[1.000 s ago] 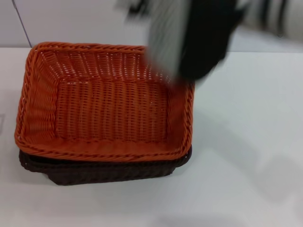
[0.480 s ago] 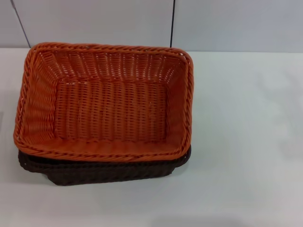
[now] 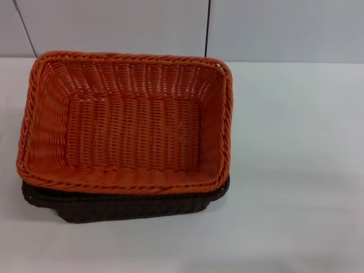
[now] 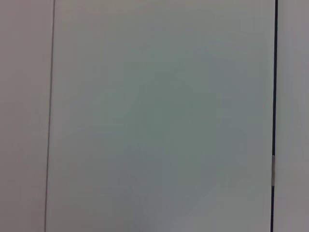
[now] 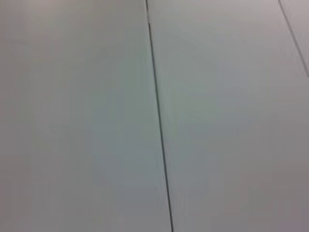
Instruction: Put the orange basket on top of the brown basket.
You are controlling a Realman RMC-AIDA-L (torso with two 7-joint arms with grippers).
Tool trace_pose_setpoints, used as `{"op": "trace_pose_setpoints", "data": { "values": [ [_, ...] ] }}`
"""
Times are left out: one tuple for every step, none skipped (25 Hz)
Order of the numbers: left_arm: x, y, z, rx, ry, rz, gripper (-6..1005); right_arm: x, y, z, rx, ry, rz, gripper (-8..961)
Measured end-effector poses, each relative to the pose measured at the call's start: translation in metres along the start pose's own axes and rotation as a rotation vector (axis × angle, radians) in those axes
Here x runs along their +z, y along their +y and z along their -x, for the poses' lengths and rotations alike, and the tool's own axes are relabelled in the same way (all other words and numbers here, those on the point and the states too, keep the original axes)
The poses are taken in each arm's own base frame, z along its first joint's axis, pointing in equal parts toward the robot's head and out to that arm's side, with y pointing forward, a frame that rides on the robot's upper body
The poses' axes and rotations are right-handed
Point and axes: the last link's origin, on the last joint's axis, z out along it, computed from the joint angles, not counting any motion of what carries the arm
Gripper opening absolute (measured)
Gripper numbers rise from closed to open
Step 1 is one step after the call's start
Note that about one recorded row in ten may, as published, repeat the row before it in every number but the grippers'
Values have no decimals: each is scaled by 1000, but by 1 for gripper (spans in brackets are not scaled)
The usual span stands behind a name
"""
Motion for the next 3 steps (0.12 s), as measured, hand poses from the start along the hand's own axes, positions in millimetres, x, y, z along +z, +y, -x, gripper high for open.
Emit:
{"op": "trace_pose_setpoints", "data": {
  "values": [
    [0, 0, 0, 2, 2, 0, 826, -2, 0, -2, 2, 4, -4, 759],
    [0, -1, -1, 4, 7, -1, 826, -3, 0, -3, 6, 6, -10, 759],
    [0, -1, -1, 6, 9, -2, 826, -3, 1, -3, 9, 6, -12, 759]
  ]
}}
